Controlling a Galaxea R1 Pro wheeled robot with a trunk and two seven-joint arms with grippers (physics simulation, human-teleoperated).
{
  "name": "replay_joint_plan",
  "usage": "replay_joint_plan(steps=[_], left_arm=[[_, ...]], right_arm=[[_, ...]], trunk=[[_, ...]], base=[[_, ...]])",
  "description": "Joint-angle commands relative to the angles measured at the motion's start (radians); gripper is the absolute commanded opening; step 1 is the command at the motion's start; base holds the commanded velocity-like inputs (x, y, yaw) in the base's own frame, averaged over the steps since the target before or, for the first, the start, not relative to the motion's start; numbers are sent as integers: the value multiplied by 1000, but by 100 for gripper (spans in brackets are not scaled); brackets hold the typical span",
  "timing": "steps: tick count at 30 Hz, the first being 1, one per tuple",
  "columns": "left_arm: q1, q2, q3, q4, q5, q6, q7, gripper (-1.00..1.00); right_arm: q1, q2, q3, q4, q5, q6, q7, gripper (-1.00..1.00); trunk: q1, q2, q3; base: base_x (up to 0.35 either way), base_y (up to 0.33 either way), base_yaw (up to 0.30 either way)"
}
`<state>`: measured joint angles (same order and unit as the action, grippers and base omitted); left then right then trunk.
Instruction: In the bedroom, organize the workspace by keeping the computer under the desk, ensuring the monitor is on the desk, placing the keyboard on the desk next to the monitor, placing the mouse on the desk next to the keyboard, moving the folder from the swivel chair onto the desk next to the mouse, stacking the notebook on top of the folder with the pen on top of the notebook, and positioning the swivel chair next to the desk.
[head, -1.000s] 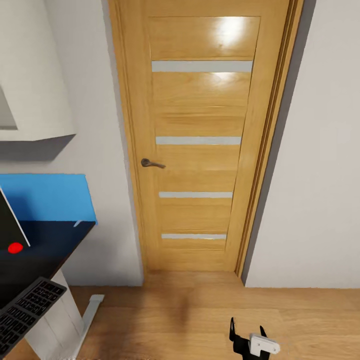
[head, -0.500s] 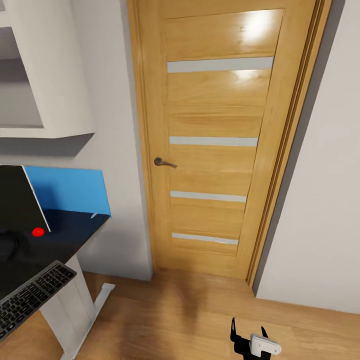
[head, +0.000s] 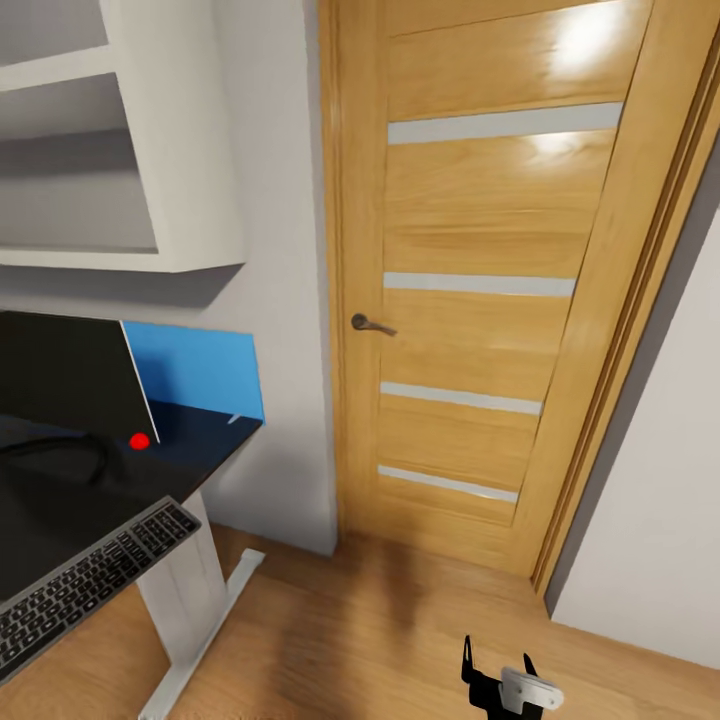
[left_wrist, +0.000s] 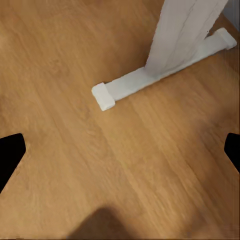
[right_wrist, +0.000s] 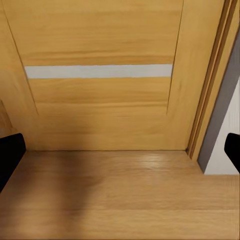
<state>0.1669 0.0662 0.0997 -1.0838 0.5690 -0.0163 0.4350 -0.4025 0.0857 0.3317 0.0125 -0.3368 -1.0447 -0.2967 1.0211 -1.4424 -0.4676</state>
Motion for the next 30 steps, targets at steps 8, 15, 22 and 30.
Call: replay_joint_plan(steps=[8,15,22,30], left_arm=[[0,-3,57,-2,32,-4,-1,100],[0,-5,57,-2,32,-2,-1,100],[0,-7,50,-1,32,-2,-2,100],[0,-6,-25,1,28,-4,-5,100]], right_arm=[[-1,0,9,1,-4,-2,-1,100],[-1,0,9,-1,-6,-2,-2,100],[-1,0,8,-2,-9,-2,-2,100],[-1,-3,4,-2,-12,0,-4,100]], trunk=[[0,-1,-2],[0,-1,-2],[0,-1,-2],[0,-1,-2]], base=[[0,0,138],[0,0,189],[0,0,259],[0,0,264]])
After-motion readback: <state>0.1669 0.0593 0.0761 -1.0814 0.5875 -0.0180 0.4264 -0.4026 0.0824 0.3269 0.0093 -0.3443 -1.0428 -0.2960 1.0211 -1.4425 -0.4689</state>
